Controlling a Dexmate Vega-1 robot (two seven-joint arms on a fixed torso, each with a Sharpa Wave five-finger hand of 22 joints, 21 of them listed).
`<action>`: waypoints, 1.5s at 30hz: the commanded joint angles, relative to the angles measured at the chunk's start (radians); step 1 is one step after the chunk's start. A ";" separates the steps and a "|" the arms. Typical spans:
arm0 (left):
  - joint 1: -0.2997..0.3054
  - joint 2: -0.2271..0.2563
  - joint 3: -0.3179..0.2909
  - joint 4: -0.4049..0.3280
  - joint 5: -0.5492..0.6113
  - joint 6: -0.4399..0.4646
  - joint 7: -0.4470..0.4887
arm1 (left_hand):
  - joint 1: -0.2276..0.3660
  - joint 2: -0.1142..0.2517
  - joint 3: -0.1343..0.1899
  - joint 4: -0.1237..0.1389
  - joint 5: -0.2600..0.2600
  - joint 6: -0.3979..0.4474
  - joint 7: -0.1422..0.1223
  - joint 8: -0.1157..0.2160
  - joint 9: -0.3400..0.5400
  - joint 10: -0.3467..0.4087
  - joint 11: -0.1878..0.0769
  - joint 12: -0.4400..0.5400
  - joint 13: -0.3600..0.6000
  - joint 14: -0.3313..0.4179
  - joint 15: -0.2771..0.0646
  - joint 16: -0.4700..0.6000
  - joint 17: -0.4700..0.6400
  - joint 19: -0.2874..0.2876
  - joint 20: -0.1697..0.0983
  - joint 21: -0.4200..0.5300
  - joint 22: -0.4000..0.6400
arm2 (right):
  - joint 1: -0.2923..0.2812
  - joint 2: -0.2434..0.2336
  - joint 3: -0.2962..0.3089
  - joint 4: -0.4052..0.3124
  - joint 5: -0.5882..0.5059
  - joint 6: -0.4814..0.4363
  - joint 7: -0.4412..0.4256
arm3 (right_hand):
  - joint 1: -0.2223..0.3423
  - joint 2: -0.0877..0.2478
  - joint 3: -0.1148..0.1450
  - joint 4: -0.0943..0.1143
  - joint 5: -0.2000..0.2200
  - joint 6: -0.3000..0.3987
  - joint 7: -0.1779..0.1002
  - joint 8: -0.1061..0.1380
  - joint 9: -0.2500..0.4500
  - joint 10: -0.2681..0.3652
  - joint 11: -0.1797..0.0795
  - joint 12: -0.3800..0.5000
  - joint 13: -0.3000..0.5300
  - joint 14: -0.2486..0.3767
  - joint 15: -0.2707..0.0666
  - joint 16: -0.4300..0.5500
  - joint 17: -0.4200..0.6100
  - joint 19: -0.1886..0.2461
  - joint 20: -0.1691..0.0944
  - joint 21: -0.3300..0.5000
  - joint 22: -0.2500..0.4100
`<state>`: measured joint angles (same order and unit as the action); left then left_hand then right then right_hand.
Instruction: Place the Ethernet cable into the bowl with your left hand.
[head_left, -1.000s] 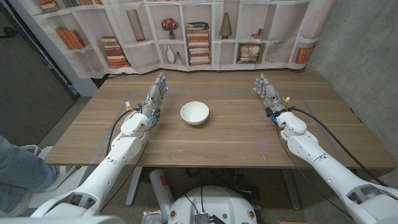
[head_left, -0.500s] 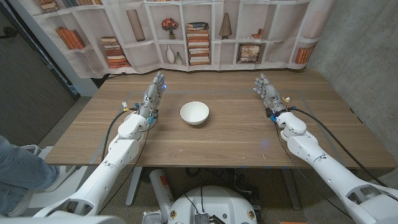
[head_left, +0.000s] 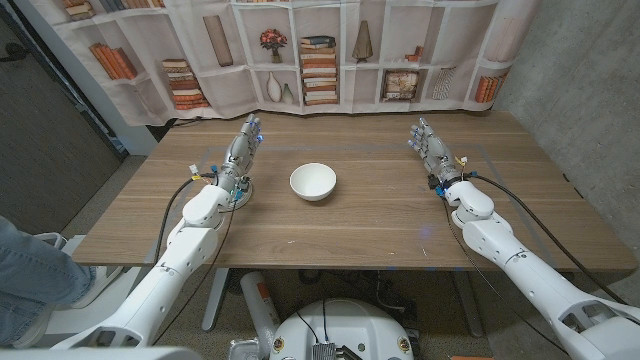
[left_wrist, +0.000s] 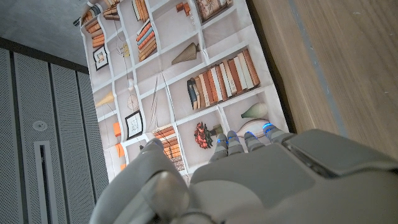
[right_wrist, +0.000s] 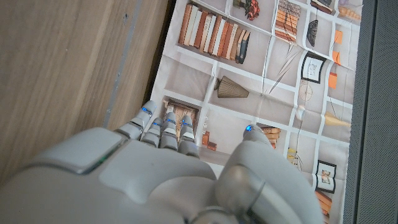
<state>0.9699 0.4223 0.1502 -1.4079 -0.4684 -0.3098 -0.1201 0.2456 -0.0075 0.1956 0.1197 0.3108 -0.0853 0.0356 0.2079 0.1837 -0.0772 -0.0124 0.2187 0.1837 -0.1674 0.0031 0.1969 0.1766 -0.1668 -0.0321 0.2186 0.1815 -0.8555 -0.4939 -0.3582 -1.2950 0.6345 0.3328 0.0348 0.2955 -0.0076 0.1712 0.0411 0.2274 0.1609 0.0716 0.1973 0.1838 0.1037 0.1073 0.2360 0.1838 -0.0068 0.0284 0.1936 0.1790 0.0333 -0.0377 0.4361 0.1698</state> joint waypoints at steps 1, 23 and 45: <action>0.027 0.027 -0.010 -0.022 0.004 -0.021 0.008 | 0.013 0.000 -0.001 -0.005 0.004 0.010 0.000 0.011 0.004 0.006 -0.003 0.007 0.005 0.006 -0.001 0.003 0.004 -0.089 -0.033 0.007 0.003 | -0.012 -0.005 0.004 -0.019 -0.002 0.005 -0.013 | 0.011 0.001 0.005 -0.005 0.001 0.005 -0.002 0.001 0.006 0.008 -0.001 -0.002 0.003 0.001 0.005 0.002 0.005 0.008 -0.034 -0.003 0.005; 0.104 0.086 -0.017 -0.122 0.037 -0.051 0.074 | 0.025 0.005 -0.002 -0.013 0.005 0.032 0.003 0.013 0.004 0.024 -0.004 0.009 0.005 0.024 0.000 0.003 0.003 -0.076 -0.027 0.007 0.002 | -0.022 -0.011 0.008 -0.026 -0.005 0.013 -0.017 | 0.010 0.003 0.004 -0.007 -0.001 0.007 -0.002 0.001 0.006 0.012 -0.001 -0.003 0.003 0.002 0.007 0.001 0.006 0.010 -0.029 -0.012 0.005; 0.162 0.108 -0.023 -0.117 0.019 -0.151 0.087 | 0.036 0.010 -0.002 -0.019 0.006 0.048 0.002 0.014 0.004 0.040 -0.003 0.010 0.005 0.036 0.000 0.002 0.003 -0.065 -0.018 0.007 0.002 | -0.034 -0.022 0.008 -0.054 -0.018 0.007 -0.040 | 0.010 0.005 0.003 -0.009 -0.003 0.008 -0.003 0.000 0.006 0.015 -0.003 -0.004 0.003 0.005 0.007 0.001 0.006 0.013 -0.028 -0.021 0.005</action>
<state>1.0943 0.5111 0.1359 -1.5099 -0.4481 -0.4232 -0.0526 0.2706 0.0015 0.1915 0.1076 0.3107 -0.0390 0.0357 0.2157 0.1836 -0.0415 -0.0125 0.2227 0.1836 -0.1368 0.0052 0.1968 0.1769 -0.1668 -0.0321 0.2225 0.1817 -0.8889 -0.5144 -0.3488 -1.3471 0.6224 0.3405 -0.0011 0.2954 -0.0076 0.1713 0.0412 0.2274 0.1608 0.0716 0.1973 0.1837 0.1091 0.1019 0.2360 0.1837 -0.0069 0.0284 0.1937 0.1841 0.0389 -0.0323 0.4177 0.1697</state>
